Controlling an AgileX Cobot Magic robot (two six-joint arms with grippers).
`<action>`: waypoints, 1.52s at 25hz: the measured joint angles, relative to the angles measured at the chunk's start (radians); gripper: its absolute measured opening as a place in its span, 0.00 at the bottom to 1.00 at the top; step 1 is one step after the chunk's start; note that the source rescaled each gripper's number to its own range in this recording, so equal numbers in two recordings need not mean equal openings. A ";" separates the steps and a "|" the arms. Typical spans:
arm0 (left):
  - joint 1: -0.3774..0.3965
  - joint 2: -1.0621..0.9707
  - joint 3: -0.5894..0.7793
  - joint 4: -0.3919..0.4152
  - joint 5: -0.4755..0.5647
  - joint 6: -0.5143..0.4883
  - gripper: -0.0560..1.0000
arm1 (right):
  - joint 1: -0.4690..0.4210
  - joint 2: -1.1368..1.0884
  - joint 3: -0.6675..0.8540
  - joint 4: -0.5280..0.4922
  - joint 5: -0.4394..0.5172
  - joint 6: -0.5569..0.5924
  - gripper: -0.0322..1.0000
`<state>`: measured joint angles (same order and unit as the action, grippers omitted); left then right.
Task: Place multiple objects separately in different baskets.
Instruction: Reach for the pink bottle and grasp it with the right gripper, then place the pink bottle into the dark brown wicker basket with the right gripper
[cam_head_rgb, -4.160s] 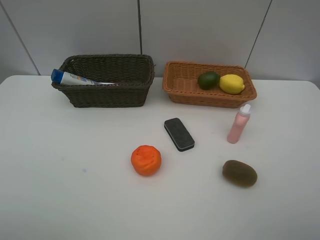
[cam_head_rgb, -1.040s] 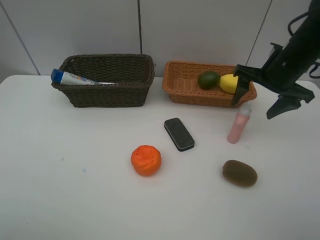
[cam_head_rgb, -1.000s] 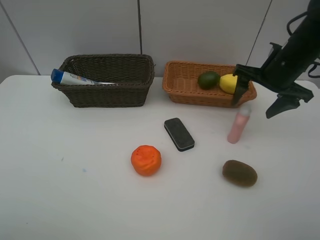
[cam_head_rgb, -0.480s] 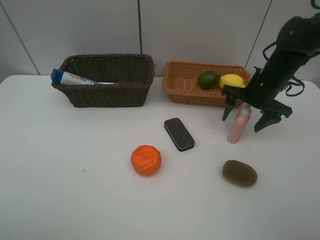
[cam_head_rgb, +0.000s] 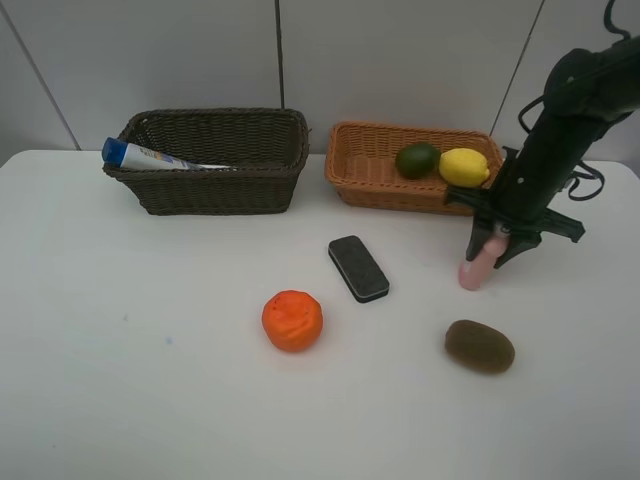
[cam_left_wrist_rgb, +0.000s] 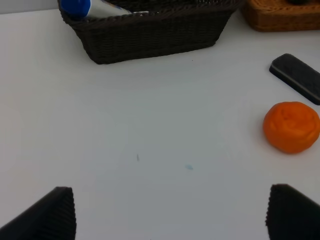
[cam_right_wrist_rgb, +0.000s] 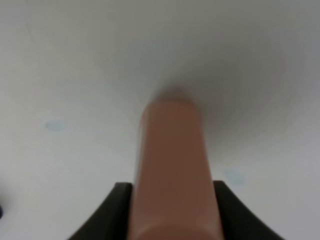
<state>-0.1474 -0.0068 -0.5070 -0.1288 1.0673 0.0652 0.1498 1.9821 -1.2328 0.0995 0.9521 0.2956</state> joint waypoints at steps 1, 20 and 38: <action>0.000 0.000 0.000 0.000 0.000 0.000 1.00 | 0.000 -0.004 0.000 0.000 0.007 -0.009 0.04; 0.000 0.000 0.000 0.000 0.000 0.000 1.00 | 0.348 -0.029 -0.532 0.096 -0.300 -0.249 0.03; 0.000 0.000 0.000 0.000 0.000 0.000 1.00 | 0.499 0.311 -0.569 0.104 -0.882 -0.249 0.77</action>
<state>-0.1474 -0.0068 -0.5070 -0.1288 1.0673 0.0652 0.6484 2.2930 -1.8016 0.2035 0.0701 0.0462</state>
